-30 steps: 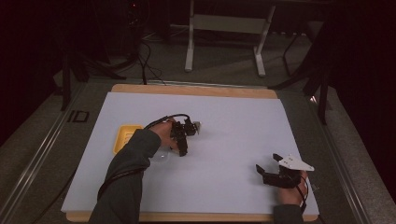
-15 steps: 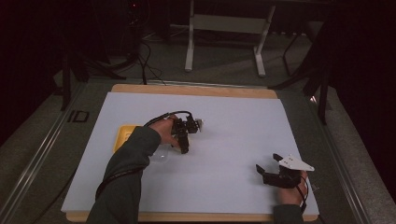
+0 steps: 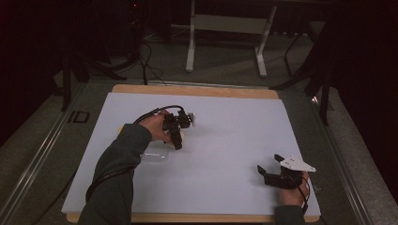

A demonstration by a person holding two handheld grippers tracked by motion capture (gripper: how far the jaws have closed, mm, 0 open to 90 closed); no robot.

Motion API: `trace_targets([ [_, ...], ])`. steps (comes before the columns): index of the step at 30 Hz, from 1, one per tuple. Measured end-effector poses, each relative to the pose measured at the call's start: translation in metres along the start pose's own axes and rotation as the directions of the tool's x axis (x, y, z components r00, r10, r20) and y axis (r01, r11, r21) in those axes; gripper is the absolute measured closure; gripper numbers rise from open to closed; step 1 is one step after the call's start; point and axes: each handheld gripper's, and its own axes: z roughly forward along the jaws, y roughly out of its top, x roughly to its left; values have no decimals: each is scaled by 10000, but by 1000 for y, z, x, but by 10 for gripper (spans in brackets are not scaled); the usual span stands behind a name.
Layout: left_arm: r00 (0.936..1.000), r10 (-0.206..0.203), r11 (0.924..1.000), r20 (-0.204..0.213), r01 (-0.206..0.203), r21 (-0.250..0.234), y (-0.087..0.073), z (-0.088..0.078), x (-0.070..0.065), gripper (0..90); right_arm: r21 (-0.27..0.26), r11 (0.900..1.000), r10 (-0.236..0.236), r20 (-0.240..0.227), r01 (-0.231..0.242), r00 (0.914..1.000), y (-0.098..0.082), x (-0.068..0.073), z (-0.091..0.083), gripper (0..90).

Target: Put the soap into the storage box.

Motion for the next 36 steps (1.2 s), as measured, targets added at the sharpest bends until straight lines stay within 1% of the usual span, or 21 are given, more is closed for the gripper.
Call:
trace_targets([
  [6,9999,-163,9998,-47,163,-124,-8,-7,4,232,-2,10000,4,1,-4,10000,0,0,0,142],
  [8,9999,-163,9998,-47,163,-124,-8,-7,4,232,1,10000,-2,1,2,10000,0,0,0,142],
  [11,9998,-184,9998,-44,184,-44,-12,-9,4,232,-4,10000,6,-1,-6,10000,0,0,0,142],
  [19,9996,-283,9996,-32,283,-69,-17,-13,7,232,3,10000,-8,8,8,10000,0,0,0,142],
  [24,9993,-362,9992,-72,361,-179,-22,-17,8,232,0,10000,-13,10,13,10000,0,0,0,142],
  [26,9987,-496,9983,-75,493,-326,-25,-21,10,232,15,10000,-16,7,16,10000,0,0,0,142],
  [28,9985,-542,9978,-101,538,-377,-27,-24,12,232,28,10000,-26,4,26,10000,0,0,0,142],
  [36,9977,-644,9975,-198,638,-310,-34,-27,14,232,38,10000,-19,3,19,10000,0,0,0,142],
])
